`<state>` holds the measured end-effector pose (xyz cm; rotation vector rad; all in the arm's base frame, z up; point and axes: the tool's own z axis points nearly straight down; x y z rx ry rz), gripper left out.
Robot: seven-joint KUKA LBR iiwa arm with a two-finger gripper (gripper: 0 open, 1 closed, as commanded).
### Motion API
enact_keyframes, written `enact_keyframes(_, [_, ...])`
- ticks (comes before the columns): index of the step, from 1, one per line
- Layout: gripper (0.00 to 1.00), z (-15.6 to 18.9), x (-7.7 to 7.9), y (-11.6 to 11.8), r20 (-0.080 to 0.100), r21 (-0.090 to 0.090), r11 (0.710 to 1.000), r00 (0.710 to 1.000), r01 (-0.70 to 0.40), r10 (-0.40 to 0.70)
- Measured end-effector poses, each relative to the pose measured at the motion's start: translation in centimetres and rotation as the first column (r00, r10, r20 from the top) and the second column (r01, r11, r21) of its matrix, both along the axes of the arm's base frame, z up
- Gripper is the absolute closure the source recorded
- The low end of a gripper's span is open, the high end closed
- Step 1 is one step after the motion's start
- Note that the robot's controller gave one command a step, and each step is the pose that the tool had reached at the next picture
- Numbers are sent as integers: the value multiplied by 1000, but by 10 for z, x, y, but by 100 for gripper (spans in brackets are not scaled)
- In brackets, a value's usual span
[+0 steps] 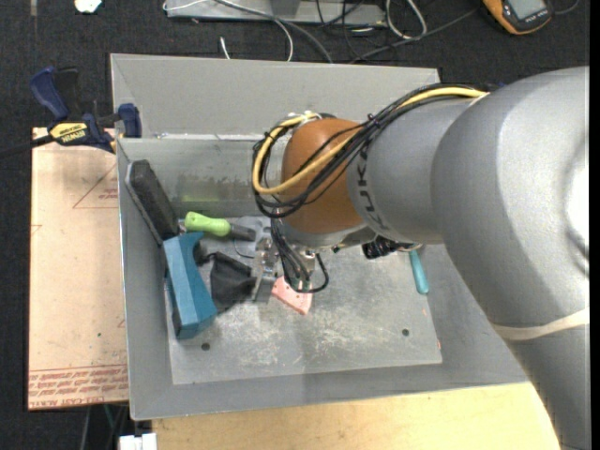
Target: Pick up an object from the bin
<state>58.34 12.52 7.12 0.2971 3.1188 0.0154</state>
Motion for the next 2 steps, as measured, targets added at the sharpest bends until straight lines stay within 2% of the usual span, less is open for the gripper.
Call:
enact_keyframes(1, [100,52,4,-1,-6,-1,1000,1000,-14,14])
enact_keyframes(2, [100,149,-14,24,-3,-1,990,990,-140,140])
